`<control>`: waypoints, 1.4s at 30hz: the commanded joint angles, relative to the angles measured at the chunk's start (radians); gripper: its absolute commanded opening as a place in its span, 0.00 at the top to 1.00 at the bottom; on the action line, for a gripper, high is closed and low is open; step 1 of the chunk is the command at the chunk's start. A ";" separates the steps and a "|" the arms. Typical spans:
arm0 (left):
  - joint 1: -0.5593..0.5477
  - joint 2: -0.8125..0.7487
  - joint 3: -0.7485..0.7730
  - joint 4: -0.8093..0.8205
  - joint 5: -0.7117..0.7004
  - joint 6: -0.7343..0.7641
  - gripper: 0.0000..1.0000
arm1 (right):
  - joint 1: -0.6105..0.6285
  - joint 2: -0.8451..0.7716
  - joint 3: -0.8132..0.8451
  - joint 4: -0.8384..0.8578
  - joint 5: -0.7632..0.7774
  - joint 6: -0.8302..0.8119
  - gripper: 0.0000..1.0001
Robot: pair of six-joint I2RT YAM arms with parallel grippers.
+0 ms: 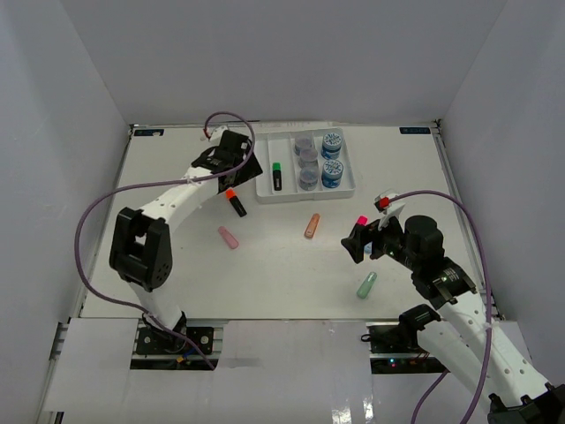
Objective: Sort the stationery into containers
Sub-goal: Pick up the pen from the center of the board.
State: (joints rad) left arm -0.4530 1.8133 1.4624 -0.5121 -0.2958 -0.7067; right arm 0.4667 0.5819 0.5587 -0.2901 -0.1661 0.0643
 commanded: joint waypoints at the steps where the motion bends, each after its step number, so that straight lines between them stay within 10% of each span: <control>1: 0.039 -0.135 -0.121 -0.023 -0.083 -0.091 0.04 | 0.004 -0.014 -0.006 0.022 -0.001 -0.006 0.10; 25: 0.112 0.159 -0.085 -0.020 0.047 -0.111 0.30 | 0.004 -0.033 -0.010 0.012 0.002 -0.003 0.10; 36: 0.114 0.123 -0.073 -0.017 0.047 -0.073 0.80 | 0.004 -0.024 -0.014 0.017 0.004 -0.004 0.10; 42: 0.111 0.058 -0.034 -0.006 0.119 -0.022 0.84 | 0.004 -0.025 -0.016 0.019 0.004 -0.004 0.10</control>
State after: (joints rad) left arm -0.3405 1.9652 1.3701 -0.5407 -0.2344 -0.7673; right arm 0.4667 0.5598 0.5438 -0.2905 -0.1631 0.0647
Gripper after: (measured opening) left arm 0.396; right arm 0.903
